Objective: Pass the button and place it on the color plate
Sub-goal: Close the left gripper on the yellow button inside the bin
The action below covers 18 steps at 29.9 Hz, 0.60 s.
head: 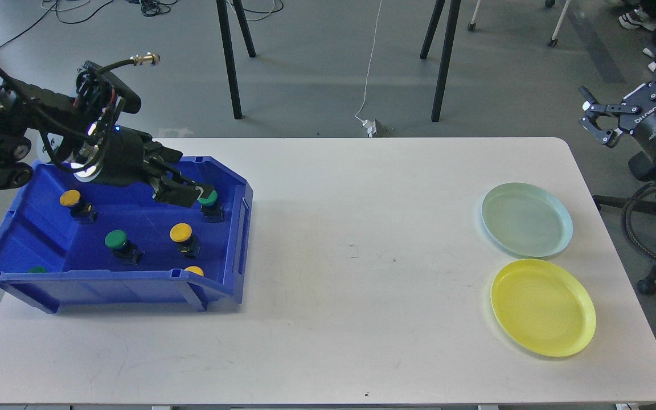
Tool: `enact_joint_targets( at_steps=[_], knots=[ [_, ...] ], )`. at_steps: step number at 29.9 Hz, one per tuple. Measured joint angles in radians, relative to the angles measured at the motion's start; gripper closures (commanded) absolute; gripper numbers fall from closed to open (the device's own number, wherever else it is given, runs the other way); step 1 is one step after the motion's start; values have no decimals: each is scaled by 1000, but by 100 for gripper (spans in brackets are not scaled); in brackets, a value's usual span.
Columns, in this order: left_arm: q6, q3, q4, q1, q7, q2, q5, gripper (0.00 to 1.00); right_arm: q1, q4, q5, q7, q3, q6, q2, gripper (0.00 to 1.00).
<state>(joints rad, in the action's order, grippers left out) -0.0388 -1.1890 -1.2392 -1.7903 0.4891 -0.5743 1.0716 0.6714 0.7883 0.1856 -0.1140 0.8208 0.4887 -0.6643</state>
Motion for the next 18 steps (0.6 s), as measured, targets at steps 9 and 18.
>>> enact_joint_targets(
  at_steps=[9,18],
  knots=[
    [1,22,146,195,0,48,-5,4,-25,-2,0,-4,2,0,0,0],
    [5,80,289,357,-1,64,-6,4,-40,-1,-1,-4,0,0,3,0]
  ],
)
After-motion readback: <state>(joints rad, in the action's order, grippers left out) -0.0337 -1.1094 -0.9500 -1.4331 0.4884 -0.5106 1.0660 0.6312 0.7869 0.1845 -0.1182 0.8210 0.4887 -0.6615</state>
